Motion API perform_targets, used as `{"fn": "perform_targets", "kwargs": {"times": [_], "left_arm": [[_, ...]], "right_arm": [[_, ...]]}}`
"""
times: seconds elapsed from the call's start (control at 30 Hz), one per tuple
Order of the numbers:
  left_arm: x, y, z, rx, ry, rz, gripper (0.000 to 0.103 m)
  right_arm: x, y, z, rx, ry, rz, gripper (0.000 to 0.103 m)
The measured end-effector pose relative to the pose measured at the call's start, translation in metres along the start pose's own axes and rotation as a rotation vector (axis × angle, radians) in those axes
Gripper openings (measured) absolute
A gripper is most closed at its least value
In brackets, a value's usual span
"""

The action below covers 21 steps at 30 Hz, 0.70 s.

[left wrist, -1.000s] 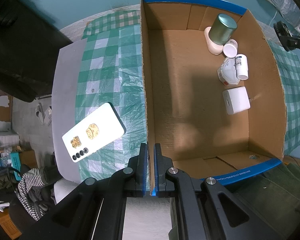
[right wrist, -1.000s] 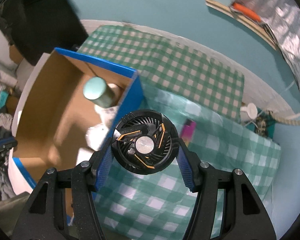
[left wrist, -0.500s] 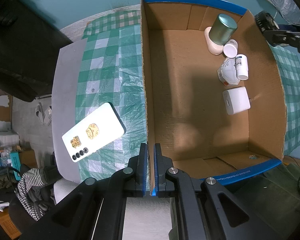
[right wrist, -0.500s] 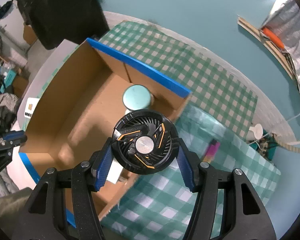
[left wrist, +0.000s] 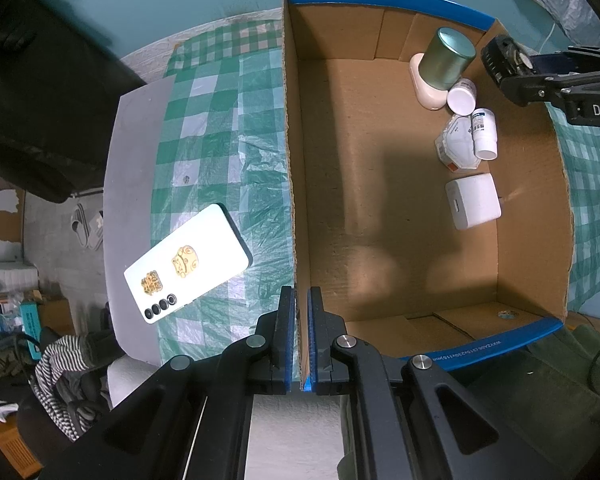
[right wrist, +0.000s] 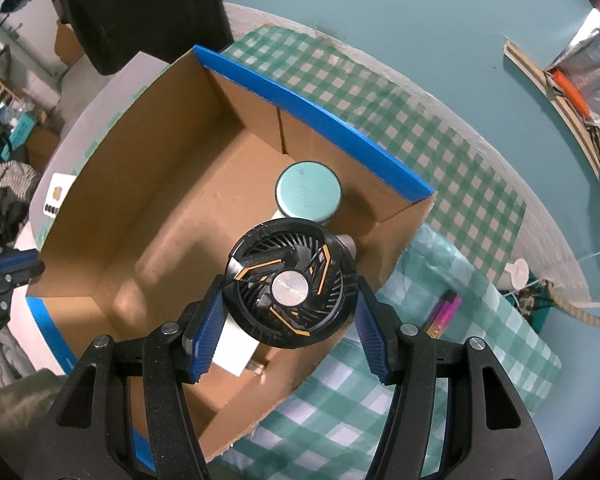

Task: Organize rigid objects
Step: 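Carry the black fan into the cardboard box and open the right tool, then move the right tool to the pink-gold SANY lighter and grasp it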

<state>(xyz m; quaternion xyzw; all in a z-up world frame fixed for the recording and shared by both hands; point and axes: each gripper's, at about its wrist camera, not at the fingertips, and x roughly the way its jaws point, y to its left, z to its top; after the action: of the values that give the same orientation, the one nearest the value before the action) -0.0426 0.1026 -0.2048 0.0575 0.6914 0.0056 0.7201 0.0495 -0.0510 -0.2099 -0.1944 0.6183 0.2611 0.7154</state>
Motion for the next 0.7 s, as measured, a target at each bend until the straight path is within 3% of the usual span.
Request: {"fn": "perform_targets", "kwargs": {"times": [0.7], "left_arm": [[0.000, 0.001, 0.000, 0.002, 0.001, 0.000, 0.005]], "right_arm": [[-0.022, -0.013, 0.003, 0.074, -0.056, 0.009, 0.061]]}}
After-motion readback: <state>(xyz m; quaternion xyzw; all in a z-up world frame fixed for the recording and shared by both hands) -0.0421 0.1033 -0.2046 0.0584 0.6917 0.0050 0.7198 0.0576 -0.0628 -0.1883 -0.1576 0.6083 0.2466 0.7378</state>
